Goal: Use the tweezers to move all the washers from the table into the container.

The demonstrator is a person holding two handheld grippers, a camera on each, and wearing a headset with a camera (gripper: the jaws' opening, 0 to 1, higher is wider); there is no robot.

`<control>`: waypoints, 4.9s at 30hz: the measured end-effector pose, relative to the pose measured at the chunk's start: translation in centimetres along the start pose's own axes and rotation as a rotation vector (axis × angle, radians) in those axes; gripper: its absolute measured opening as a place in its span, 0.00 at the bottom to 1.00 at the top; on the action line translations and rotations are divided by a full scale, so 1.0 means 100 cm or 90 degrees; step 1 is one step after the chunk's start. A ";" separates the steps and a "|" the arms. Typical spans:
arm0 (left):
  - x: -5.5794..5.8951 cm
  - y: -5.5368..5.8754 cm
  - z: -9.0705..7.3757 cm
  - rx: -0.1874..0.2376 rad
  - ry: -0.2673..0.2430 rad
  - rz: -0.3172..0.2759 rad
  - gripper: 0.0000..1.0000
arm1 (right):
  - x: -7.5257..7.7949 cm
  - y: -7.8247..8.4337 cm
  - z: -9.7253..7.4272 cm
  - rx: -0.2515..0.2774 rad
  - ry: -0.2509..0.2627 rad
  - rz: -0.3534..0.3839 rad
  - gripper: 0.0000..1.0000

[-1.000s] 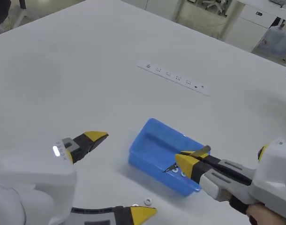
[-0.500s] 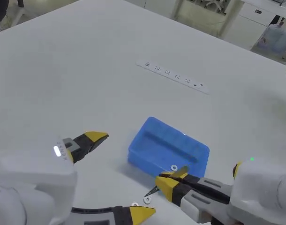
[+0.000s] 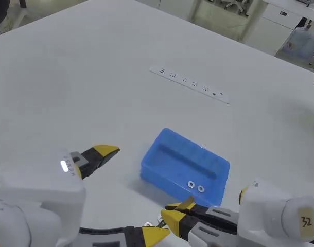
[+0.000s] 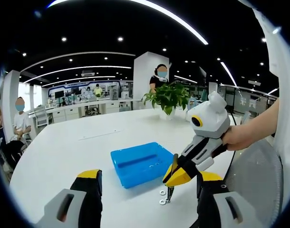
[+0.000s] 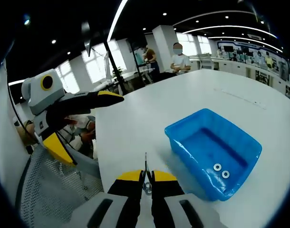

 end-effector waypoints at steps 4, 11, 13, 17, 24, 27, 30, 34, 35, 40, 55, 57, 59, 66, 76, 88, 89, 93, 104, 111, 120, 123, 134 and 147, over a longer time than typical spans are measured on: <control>0.000 0.000 0.000 -0.002 0.000 0.000 0.83 | -0.002 0.001 0.001 -0.002 -0.007 -0.001 0.03; 0.000 0.001 0.000 -0.005 0.001 0.003 0.82 | -0.005 0.000 0.001 0.000 -0.011 -0.033 0.02; 0.000 0.001 0.001 -0.006 0.002 0.003 0.82 | -0.005 -0.004 -0.002 0.011 -0.013 -0.023 0.02; 0.000 0.001 0.001 -0.009 0.003 0.005 0.82 | -0.003 -0.011 -0.008 0.027 -0.010 -0.012 0.02; 0.001 0.002 0.001 -0.012 0.007 0.008 0.81 | 0.000 -0.027 -0.019 0.052 -0.006 -0.009 0.02; 0.001 0.002 0.001 -0.013 0.008 0.009 0.81 | 0.002 -0.034 -0.023 0.063 -0.004 -0.011 0.02; 0.001 0.002 0.001 -0.013 0.009 0.008 0.81 | 0.006 -0.039 -0.025 0.072 -0.002 -0.012 0.02; 0.001 0.002 0.001 -0.015 0.009 0.010 0.81 | 0.013 -0.047 -0.028 0.089 0.007 -0.002 0.02; 0.001 0.002 0.001 -0.016 0.008 0.011 0.81 | 0.015 -0.048 -0.029 0.092 0.009 -0.002 0.02; 0.001 0.002 0.001 -0.016 0.008 0.011 0.80 | 0.025 -0.055 -0.033 0.103 0.026 -0.002 0.02; -0.001 0.003 0.000 -0.017 -0.002 0.010 0.79 | 0.065 -0.069 -0.020 0.091 0.081 -0.029 0.02; -0.001 0.003 0.000 -0.017 -0.003 0.010 0.79 | 0.070 -0.069 -0.015 0.086 0.087 -0.035 0.02; -0.001 0.003 -0.001 -0.018 -0.004 0.010 0.79 | 0.075 -0.068 -0.010 0.079 0.092 -0.038 0.02; -0.001 0.003 -0.001 -0.020 -0.005 0.010 0.79 | 0.084 -0.061 0.010 0.049 0.091 -0.050 0.02; -0.001 0.003 0.000 -0.022 -0.005 0.010 0.79 | 0.089 -0.055 0.023 0.028 0.093 -0.052 0.02; -0.001 0.004 0.000 -0.022 -0.004 0.009 0.78 | 0.094 -0.048 0.029 0.007 0.098 -0.035 0.02; -0.001 0.004 0.000 -0.023 -0.004 0.009 0.78 | 0.095 -0.048 0.029 0.007 0.099 -0.035 0.02; -0.001 0.004 0.000 -0.023 -0.003 0.010 0.78 | 0.095 -0.048 0.029 0.005 0.096 -0.015 0.03; -0.001 0.003 0.000 -0.023 -0.004 0.010 0.78 | 0.089 -0.054 0.013 0.039 0.102 -0.001 0.03; 0.000 0.003 0.001 -0.025 -0.001 0.013 0.78 | 0.075 -0.063 -0.007 0.088 0.101 -0.021 0.03; 0.001 0.004 0.001 -0.030 0.006 0.017 0.78 | 0.056 -0.066 -0.032 0.123 0.090 -0.037 0.03; 0.002 0.004 0.002 -0.032 0.009 0.019 0.78 | 0.049 -0.063 -0.036 0.124 0.081 -0.037 0.03; 0.003 0.004 0.003 -0.037 0.014 0.024 0.78 | 0.031 -0.046 -0.024 0.097 0.045 -0.037 0.03; 0.002 0.005 0.002 -0.038 0.010 0.022 0.77 | 0.026 -0.014 -0.001 0.040 0.029 -0.024 0.03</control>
Point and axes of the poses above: the centre of the closed fingertips' face, and the gripper's own axes: z roughly forward along the fingers, x roughly to its right, y roughly out of its underside, the point moved 8 cm from there along -z, roughly backward along the fingers, and after that the axes turned 13 degrees about y, right-handed, at the moved point
